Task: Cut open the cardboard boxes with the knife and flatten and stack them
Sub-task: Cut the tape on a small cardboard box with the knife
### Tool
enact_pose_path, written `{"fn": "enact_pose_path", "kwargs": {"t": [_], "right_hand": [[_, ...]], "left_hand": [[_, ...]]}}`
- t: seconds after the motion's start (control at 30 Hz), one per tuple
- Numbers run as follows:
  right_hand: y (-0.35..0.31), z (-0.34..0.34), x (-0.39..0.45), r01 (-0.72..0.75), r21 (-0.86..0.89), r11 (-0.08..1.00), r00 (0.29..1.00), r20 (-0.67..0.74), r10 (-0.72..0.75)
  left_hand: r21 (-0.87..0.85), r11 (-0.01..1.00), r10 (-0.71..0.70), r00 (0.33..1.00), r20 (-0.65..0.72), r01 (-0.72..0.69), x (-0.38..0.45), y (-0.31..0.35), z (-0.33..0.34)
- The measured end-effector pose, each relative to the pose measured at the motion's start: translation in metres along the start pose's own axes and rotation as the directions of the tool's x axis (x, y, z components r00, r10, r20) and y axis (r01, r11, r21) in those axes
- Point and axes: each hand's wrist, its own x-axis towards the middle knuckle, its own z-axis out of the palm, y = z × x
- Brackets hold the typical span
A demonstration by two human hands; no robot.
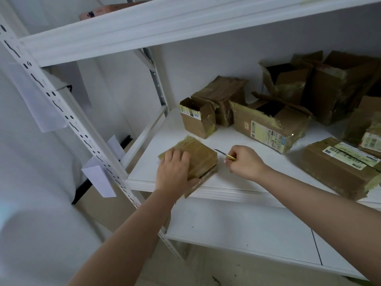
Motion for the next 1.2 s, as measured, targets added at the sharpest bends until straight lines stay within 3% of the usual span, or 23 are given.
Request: {"fn": "enact_pose_path", "kwargs": {"t": [0.17, 0.37, 0.6, 0.73, 0.83, 1.0, 1.1, 1.2], "right_hand": [[-0.006, 0.009, 0.001, 0.012, -0.063, 0.998, 1.000, -0.016, -0.013], [-0.018, 0.031, 0.011, -0.046, -0.034, 0.998, 0.997, 0.060, 0.048], [-0.026, 0.034, 0.014, -0.081, -0.169, 0.982, 0.996, 0.016, 0.085], [-0.014, 0.038, 0.020, -0.102, 0.105, 0.989, 0.993, 0.065, 0.096], [-0.016, 0.031, 0.018, -0.143, 0.356, 0.923, 0.989, 0.095, 0.117], [-0.027, 0.014, 0.012, 0.002, 0.472, 0.882, 1.000, 0.012, -0.009], [-0.022, 0.019, 0.007, 0.158, 0.362, 0.919, 0.985, 0.013, -0.174], [-0.019, 0.034, 0.002, 0.292, 0.188, 0.938, 0.929, 0.177, -0.325]], "left_hand": [[-0.158, 0.987, 0.034, 0.999, 0.037, -0.028, 0.003, -0.010, 0.000], [-0.171, 0.984, 0.064, 0.997, 0.048, -0.055, 0.000, -0.019, 0.001], [-0.202, 0.979, 0.041, 0.999, 0.017, -0.037, -0.002, -0.020, 0.009], [-0.209, 0.976, 0.061, 0.998, 0.015, -0.057, -0.002, -0.017, 0.014], [-0.258, 0.964, 0.071, 0.997, 0.030, -0.061, -0.001, -0.017, 0.009], [-0.523, 0.852, 0.029, 0.997, 0.073, 0.013, 0.009, -0.042, -0.019], [-0.629, 0.775, -0.058, 0.998, 0.040, 0.070, 0.012, -0.049, -0.020], [-0.612, 0.791, -0.020, 0.999, -0.045, -0.012, 0.011, -0.044, -0.009]]}}
